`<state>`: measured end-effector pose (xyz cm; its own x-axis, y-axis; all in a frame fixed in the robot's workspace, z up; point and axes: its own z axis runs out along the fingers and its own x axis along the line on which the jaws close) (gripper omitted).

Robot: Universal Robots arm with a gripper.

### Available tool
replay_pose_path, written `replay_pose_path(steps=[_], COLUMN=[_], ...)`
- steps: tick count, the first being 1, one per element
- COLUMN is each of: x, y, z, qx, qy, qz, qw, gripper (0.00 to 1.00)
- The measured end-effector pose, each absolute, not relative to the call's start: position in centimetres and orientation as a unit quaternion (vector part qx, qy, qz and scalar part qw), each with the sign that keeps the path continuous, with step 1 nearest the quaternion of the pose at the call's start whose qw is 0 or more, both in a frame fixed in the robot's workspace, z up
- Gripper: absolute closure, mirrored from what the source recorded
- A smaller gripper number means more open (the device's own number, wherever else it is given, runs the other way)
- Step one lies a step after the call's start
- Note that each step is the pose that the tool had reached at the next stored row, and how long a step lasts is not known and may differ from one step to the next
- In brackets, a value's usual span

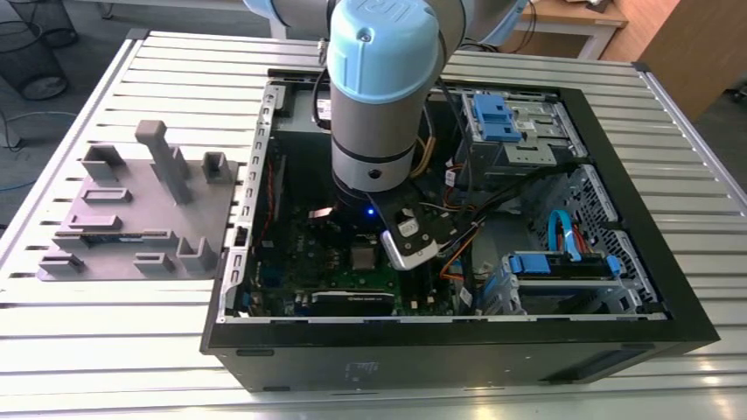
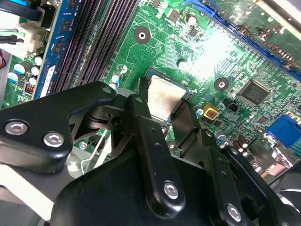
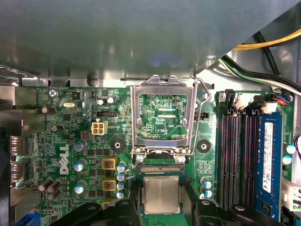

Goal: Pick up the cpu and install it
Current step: 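Place the cpu into insertion slot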

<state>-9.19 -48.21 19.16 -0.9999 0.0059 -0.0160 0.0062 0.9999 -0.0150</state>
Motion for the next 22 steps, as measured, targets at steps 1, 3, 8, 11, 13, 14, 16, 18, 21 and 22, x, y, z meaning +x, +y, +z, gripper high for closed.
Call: replay_pose_path(steps=[1, 3, 8, 11, 13, 14, 16, 18, 21, 22], x=[-9.19, -9.18, -9.19, -9.19, -9.19, -9.19, -9.19, -9.19, -9.19, -9.19], y=[-48.21, -48.21, -48.21, -48.21, -48.21, -48.21, -48.21, -48.21, -48.21, -48.21], z=[19.16, 19.16, 19.16, 19.16, 19.16, 19.16, 19.16, 19.16, 19.16, 19.16], qx=[0.003, 0.003, 0.003, 0.003, 0.003, 0.003, 0.003, 0.003, 0.003, 0.003], qy=[1.000, 1.000, 1.000, 1.000, 1.000, 1.000, 1.000, 1.000, 1.000, 1.000], qz=[-0.008, -0.008, -0.008, -0.008, -0.008, -0.008, -0.008, -0.008, -0.008, -0.008], qw=[0.008, 0.008, 0.008, 0.008, 0.008, 0.008, 0.008, 0.008, 0.008, 0.008], gripper=[0.53, 0.55, 0.60, 0.60, 0.60, 0.60, 0.61, 0.61, 0.61, 0.61])
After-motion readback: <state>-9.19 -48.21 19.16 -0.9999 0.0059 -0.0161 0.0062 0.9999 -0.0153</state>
